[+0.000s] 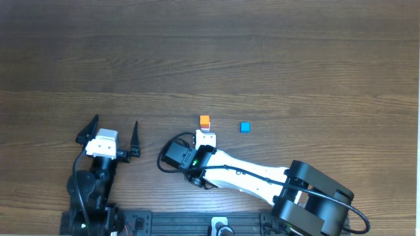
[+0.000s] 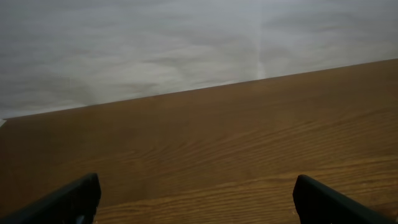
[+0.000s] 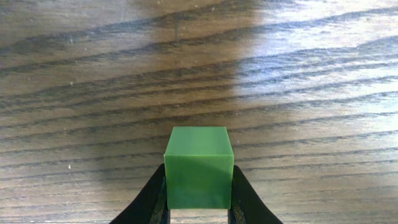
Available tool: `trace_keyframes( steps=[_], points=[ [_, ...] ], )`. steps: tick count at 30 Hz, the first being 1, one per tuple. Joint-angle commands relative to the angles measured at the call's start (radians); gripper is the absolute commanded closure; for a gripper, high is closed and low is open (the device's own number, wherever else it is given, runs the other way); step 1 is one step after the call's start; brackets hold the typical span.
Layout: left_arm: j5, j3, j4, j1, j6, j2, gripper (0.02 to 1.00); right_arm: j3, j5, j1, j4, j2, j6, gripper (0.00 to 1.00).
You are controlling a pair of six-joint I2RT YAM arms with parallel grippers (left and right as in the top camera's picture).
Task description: Stack Cubes
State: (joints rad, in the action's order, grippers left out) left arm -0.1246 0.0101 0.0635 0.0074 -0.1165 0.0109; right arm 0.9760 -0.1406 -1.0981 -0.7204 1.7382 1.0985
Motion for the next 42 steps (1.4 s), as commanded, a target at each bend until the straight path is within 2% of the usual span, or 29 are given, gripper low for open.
trace_keyframes(
  steps=[1,5,10,14,18,22,24,30,42],
  points=[
    [-0.013,-0.004,0.001,0.005,-0.018,-0.008,0.018,-0.009,-0.027,0.011,0.006,-0.014,-0.001,0.858],
    [-0.013,-0.005,0.001,0.005,-0.018,-0.008,0.020,0.004,-0.043,0.023,-0.012,-0.072,-0.037,0.886],
    [-0.013,-0.005,0.001,0.005,-0.018,-0.008,0.020,0.124,-0.097,0.068,-0.182,-0.159,-0.092,0.930],
    [-0.013,-0.005,0.001,0.005,-0.018,-0.008,0.018,0.288,-0.147,0.124,-0.329,-0.160,-0.175,0.980],
    [-0.013,-0.004,0.001,0.005,-0.018,-0.008,0.018,0.424,-0.148,0.177,-0.378,-0.124,-0.277,0.991],
    [-0.013,-0.004,0.001,0.005,-0.018,-0.008,0.018,0.545,-0.129,0.234,-0.399,-0.040,-0.353,0.989],
    [-0.013,-0.005,0.001,0.005,-0.018,-0.008,0.018,0.584,-0.082,0.264,-0.398,0.020,-0.383,0.991],
    [-0.013,-0.005,0.001,0.005,-0.018,-0.008,0.018,0.592,-0.023,0.300,-0.398,0.106,-0.382,0.989],
    [-0.013,-0.004,0.001,0.005,-0.018,-0.008,0.018,0.581,0.026,0.314,-0.398,0.135,-0.382,0.989]
  ],
)
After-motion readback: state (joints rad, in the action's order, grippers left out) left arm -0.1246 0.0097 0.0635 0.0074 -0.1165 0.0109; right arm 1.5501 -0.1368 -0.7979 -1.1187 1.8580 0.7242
